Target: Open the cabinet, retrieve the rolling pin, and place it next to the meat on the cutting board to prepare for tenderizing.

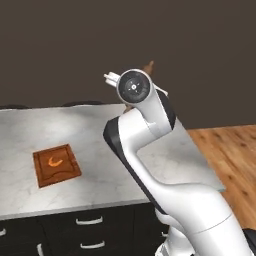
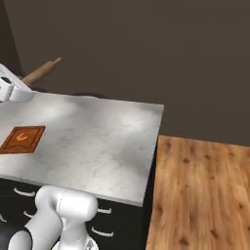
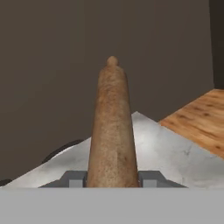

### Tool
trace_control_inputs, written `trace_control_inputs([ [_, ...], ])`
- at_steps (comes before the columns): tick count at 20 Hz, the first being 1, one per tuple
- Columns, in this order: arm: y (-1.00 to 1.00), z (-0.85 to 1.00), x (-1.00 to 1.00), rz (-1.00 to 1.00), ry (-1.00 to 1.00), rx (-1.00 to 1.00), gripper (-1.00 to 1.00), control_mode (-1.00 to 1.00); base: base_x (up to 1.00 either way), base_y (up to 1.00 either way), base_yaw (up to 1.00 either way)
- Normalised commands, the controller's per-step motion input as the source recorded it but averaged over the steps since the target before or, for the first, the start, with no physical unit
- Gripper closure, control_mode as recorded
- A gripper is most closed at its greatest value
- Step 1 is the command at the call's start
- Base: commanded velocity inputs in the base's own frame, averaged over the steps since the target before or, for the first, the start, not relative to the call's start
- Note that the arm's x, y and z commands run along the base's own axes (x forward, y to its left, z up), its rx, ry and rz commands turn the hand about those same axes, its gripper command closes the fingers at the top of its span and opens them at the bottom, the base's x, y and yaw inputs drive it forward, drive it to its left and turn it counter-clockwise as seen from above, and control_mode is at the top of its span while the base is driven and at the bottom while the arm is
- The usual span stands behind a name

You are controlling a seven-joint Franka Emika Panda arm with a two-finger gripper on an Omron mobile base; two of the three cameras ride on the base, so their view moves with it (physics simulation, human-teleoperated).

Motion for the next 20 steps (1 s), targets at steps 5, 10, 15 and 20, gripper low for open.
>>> trace_control_inputs([
  [5,0.0,0.0,0.0,0.0,0.0,0.0,1.0,1.0,0.28,1.0,-0.16],
  [10,0.0,0.0,0.0,0.0,0.0,0.0,1.0,1.0,0.23,0.96,-0.11],
  [15,0.0,0.0,0.0,0.0,0.0,0.0,1.0,1.0,0.15,0.45,-0.02],
  [20,0.0,0.0,0.0,0.0,0.0,0.0,1.0,1.0,0.04,0.21,0.0],
])
